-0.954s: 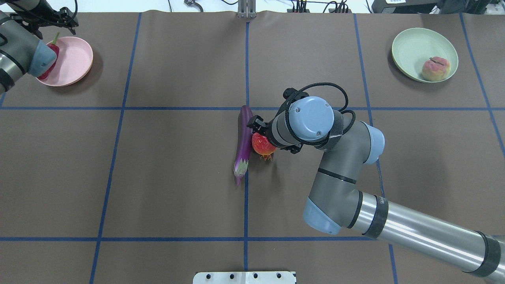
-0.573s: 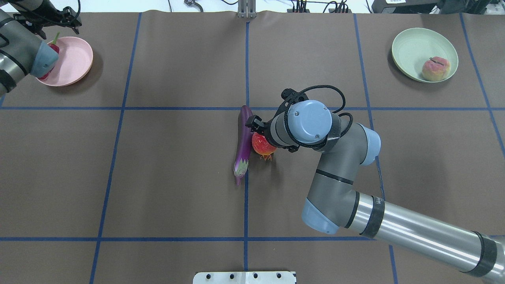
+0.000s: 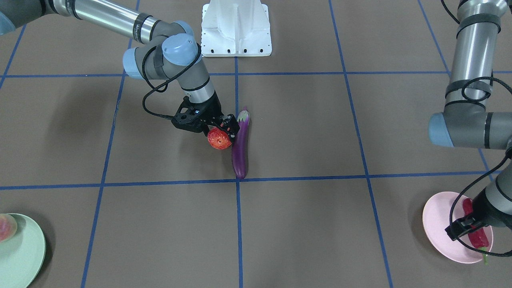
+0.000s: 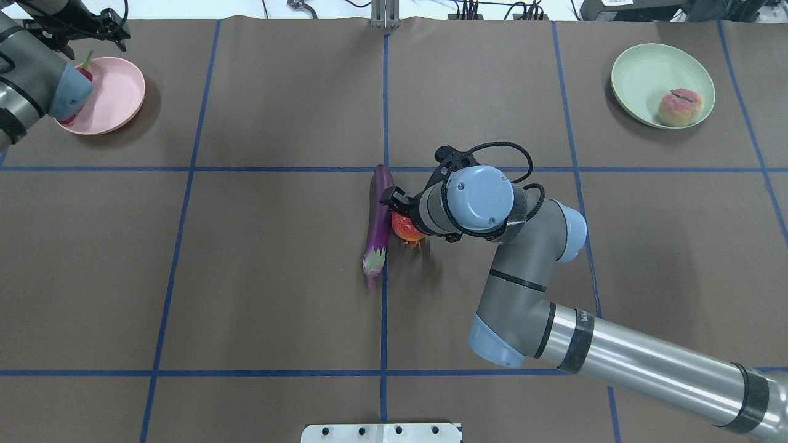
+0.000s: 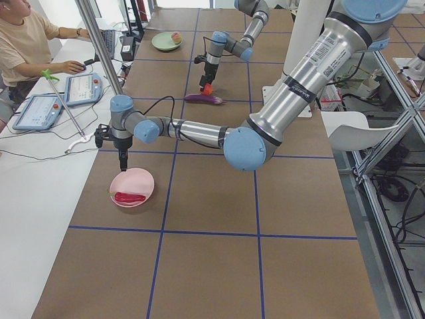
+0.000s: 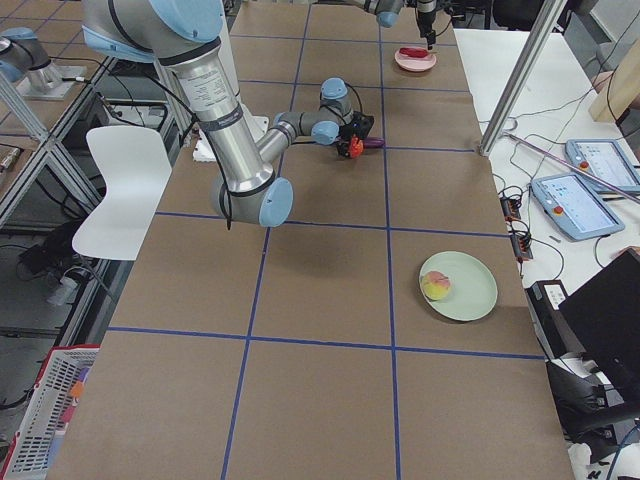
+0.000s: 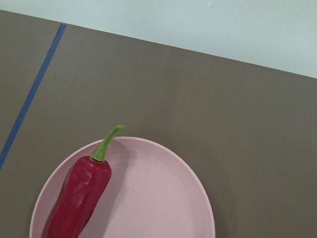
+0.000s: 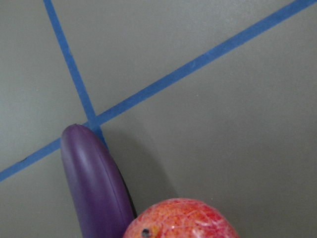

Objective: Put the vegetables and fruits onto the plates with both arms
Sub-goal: 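Grasp the red pomegranate with the right gripper while the left releases the chili, then carry the pomegranate to the green plate with the right gripper and release it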

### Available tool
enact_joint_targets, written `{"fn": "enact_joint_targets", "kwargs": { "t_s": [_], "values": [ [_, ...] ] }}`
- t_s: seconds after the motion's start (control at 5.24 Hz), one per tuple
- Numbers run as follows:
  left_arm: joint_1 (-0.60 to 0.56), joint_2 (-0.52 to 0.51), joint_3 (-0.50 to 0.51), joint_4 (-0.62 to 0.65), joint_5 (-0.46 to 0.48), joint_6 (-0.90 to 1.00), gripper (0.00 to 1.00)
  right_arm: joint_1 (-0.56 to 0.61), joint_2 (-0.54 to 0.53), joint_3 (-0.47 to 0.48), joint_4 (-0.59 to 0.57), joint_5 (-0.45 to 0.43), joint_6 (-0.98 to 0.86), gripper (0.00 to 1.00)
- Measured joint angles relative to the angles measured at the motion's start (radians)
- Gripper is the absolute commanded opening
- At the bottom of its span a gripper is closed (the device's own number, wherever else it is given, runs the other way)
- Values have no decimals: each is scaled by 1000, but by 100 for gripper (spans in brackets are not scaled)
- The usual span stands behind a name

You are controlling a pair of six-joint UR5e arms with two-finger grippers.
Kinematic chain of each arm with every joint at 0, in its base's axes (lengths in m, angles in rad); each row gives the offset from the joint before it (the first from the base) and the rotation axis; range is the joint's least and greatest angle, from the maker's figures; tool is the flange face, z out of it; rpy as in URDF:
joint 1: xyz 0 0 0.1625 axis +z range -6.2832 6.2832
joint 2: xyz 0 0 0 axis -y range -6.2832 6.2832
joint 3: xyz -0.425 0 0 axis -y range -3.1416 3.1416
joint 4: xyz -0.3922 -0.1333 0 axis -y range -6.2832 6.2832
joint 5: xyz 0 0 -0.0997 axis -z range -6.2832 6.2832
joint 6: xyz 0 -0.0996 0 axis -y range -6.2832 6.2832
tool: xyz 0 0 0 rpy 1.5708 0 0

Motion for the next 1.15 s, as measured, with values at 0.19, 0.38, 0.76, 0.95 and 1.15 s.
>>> {"fn": "enact_joint_targets", "kwargs": {
  "t_s": [0.19,0.38,0.76,0.95,1.15],
  "values": [
    [1,-1,-5,0,0,-4,100,0,-4,11,0,4,2,0],
    [7,-5,-23,1,-7,-25,100,12,-10,44,-7,13,2,0],
    [75,-11,-143,-8,-67,-214,100,135,-57,140,-21,75,48,0],
    [149,-13,-219,-9,-72,-363,100,231,-77,136,-20,100,138,0],
    [210,-25,-266,-7,-68,-468,100,327,-86,99,-19,142,193,0]
  ]
}}
